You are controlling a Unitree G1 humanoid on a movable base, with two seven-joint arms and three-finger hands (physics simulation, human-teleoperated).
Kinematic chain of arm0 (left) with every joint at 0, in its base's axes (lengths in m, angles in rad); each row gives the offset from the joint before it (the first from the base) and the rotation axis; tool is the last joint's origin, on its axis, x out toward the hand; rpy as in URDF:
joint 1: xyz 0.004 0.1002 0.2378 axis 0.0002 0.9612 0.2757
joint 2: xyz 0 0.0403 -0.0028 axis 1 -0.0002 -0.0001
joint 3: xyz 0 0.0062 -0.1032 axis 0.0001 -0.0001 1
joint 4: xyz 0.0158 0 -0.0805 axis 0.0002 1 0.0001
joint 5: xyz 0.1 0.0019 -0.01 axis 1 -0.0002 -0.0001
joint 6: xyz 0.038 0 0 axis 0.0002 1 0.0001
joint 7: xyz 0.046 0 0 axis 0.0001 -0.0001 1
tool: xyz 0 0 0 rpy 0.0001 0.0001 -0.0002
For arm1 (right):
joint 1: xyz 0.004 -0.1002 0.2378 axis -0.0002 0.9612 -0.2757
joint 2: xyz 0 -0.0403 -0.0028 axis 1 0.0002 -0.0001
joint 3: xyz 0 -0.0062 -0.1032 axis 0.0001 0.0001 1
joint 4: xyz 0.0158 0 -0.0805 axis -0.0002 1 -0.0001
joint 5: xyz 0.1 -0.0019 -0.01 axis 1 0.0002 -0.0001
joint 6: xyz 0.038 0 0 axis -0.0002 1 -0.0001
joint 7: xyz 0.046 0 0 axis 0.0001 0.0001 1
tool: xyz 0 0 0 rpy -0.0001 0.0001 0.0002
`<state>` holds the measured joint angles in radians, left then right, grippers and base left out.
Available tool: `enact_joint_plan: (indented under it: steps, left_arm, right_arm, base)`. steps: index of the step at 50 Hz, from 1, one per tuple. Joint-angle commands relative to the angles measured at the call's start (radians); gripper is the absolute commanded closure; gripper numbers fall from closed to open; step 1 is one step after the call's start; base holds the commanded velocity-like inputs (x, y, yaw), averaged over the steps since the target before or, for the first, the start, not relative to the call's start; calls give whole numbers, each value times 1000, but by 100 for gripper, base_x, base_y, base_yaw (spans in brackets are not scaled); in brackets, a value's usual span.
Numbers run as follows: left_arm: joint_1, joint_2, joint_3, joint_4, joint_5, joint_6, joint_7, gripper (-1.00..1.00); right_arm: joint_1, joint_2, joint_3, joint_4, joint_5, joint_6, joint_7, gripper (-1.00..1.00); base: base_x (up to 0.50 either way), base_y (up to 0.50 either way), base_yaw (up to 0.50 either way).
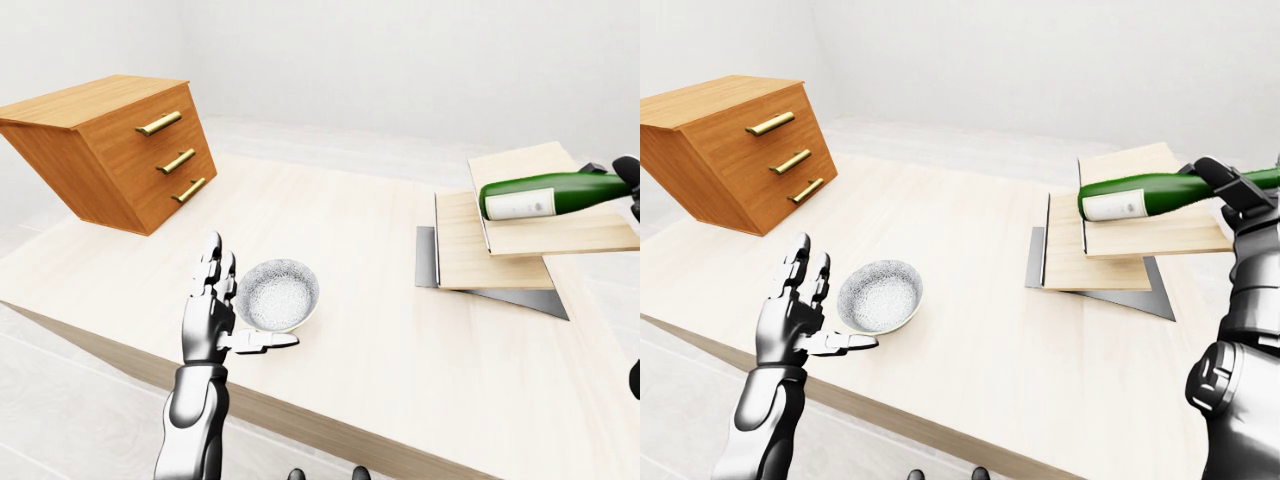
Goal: Put the wine bottle on the wine rack.
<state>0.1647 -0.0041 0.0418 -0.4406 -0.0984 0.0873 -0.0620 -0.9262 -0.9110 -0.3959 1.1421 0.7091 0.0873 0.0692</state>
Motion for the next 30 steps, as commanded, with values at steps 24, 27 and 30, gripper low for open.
enact_joint_plan:
  steps: [24,27,30]
  left_arm:
    - [-4,1,0,19,-3,0,1,-100]
    - [-2,1,-2,17,-3,0,2,-100]
    - [-5,-1,-3,22,-3,0,4,-100]
  right_arm:
    - [130,-36,-24,37,5,0,1,-100]
    - [140,-38,-26,46,3,0,3,-100]
    - [149,-41,-29,50,5,0,8,-100]
  base:
    - [0,0,0]
    - [0,0,0]
    - [0,0,0]
